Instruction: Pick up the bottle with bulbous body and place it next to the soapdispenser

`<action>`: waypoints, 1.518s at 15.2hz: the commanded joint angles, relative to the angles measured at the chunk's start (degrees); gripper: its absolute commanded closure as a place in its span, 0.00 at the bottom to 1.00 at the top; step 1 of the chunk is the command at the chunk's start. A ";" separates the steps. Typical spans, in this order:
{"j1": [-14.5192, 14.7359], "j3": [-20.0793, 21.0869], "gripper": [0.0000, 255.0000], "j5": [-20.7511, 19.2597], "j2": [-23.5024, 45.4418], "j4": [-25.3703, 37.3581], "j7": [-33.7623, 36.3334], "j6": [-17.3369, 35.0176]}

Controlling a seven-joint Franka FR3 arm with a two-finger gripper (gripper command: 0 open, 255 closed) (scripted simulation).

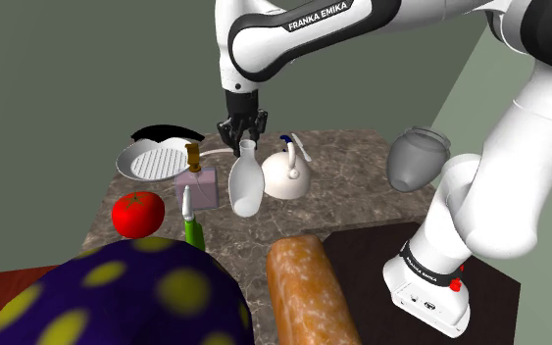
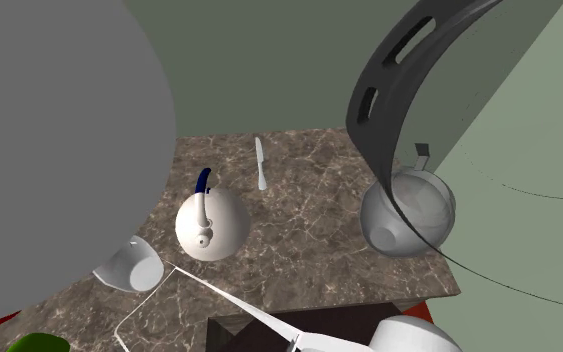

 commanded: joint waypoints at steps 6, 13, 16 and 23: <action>-0.01 -0.01 0.00 0.01 0.04 -0.06 -0.02 0.16; -0.01 -0.02 0.00 -0.06 -0.61 3.07 0.02 -3.63; -0.02 -0.02 0.00 -0.09 -0.94 6.15 0.05 -7.04; -0.02 -0.02 0.00 -0.09 -0.95 6.14 0.05 -7.02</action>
